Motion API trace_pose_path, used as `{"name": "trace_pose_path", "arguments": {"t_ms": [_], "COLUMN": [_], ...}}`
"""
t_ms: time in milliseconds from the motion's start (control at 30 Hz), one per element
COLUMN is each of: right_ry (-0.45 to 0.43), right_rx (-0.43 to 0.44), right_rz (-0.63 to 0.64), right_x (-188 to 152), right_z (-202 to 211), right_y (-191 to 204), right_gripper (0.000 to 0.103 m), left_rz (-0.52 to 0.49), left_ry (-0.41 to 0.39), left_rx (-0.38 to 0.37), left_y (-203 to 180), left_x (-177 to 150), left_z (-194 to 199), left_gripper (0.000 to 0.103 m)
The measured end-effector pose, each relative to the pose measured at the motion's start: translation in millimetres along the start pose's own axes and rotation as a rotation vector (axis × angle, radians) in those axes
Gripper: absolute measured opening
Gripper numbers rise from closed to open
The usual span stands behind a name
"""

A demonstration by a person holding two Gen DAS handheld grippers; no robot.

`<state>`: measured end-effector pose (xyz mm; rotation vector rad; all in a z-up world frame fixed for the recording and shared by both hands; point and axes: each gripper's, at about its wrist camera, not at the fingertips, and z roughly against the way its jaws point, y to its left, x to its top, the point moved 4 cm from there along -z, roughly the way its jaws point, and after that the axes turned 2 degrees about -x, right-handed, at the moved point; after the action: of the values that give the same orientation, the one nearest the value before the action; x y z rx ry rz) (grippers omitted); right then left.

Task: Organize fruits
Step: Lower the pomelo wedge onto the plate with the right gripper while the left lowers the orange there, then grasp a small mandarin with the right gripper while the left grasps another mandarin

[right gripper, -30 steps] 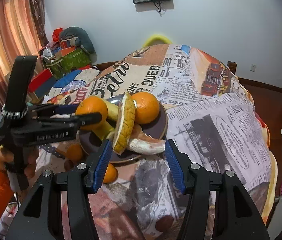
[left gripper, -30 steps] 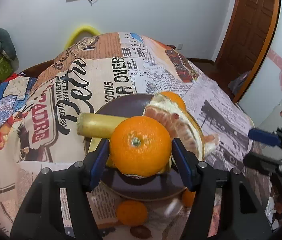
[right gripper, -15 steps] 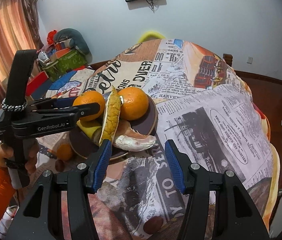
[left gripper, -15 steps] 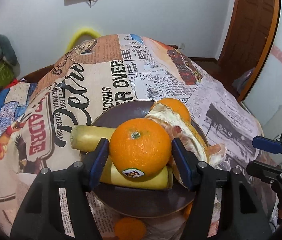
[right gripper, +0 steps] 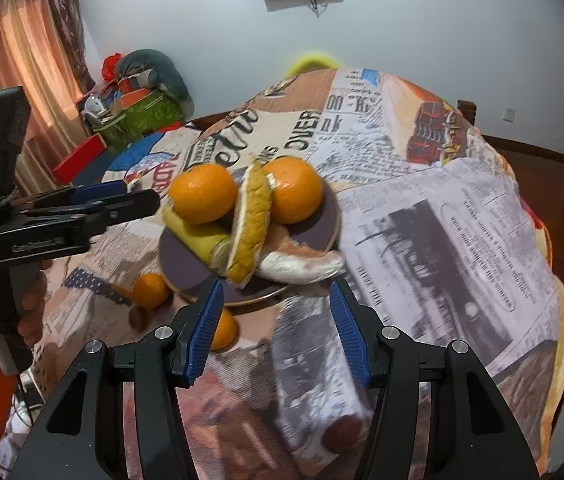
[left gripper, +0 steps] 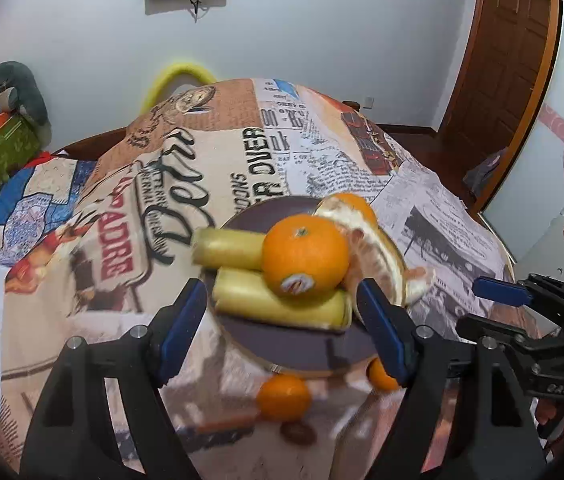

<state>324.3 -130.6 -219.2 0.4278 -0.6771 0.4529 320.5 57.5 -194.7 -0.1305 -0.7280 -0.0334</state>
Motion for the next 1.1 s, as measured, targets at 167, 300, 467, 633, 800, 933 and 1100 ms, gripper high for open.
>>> {"name": "trace_pose_path", "arguments": {"t_ms": [167,300,467,633,800,933,1100], "right_ry": [0.037,0.064,0.097,0.128,0.132,0.124,0.109], "right_rx": [0.010,0.016,0.026,0.048,0.040,0.054,0.065], "right_rz": [0.016,0.016,0.008,0.003,0.016,0.030,0.024], "right_x": [-12,-20,-27,-29,-27,-27,-28], "right_z": [-10,-20,-34,-44,-49,-50,-45], "right_y": [13,19,25,31,34,39,37], "right_gripper": [0.052,0.052,0.052,0.052,0.039,0.031,0.031], "left_rz": [-0.010,0.025,0.026,0.042,0.034,0.029,0.024], "left_ry": [0.031,0.057,0.068,0.088,0.091,0.096,0.109], "left_rx": [0.016,-0.004,-0.004,-0.013,-0.009,-0.029,-0.041], "left_y": [8,14,14,15,14,11,8], "left_x": [-23,-44,-63,-77,-81,-79,-74], "left_z": [8,11,13,8,2,-4,-16], "left_gripper": [0.077,0.077,0.077,0.077,0.075,0.068,0.061]}}
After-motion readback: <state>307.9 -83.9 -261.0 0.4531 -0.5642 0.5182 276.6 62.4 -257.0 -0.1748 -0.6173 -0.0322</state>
